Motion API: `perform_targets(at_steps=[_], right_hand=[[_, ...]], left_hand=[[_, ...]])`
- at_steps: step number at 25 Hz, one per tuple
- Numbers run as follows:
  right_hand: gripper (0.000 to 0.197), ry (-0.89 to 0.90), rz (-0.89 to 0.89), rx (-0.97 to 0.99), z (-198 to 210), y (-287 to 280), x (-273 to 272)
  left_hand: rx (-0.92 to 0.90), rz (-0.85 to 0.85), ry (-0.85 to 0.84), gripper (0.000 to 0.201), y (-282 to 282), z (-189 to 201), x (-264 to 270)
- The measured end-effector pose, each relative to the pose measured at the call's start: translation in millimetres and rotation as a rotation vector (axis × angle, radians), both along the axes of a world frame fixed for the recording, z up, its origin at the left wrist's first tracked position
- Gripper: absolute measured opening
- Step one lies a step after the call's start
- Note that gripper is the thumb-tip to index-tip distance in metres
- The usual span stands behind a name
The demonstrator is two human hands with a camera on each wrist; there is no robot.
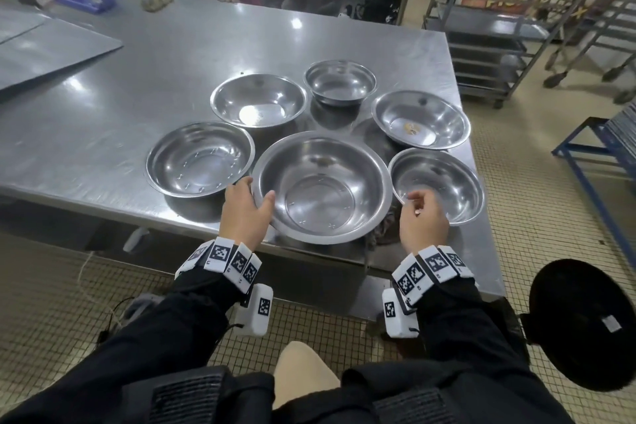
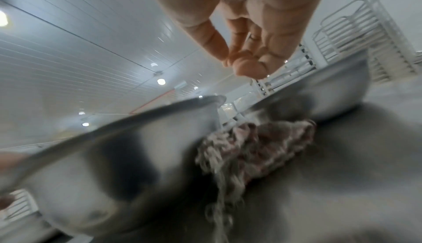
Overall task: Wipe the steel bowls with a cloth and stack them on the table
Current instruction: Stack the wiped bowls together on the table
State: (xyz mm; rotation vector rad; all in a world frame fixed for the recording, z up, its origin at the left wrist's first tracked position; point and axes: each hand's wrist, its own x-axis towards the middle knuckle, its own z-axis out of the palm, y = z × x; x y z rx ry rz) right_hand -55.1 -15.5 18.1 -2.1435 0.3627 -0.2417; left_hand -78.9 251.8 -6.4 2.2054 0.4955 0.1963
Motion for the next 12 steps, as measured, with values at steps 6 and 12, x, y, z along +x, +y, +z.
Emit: perform_targets(at_steps=[6, 12], right_hand=[[0.012, 0.077, 0.418, 0.084, 62, 31, 79], [0.014, 0.436, 0.679, 0.145, 72, 111, 220]], left_hand=[[-0.053, 0.057, -0.004, 0.043, 25, 47, 60], [-0.033, 0.129, 0.156, 0.031, 79, 69, 162]])
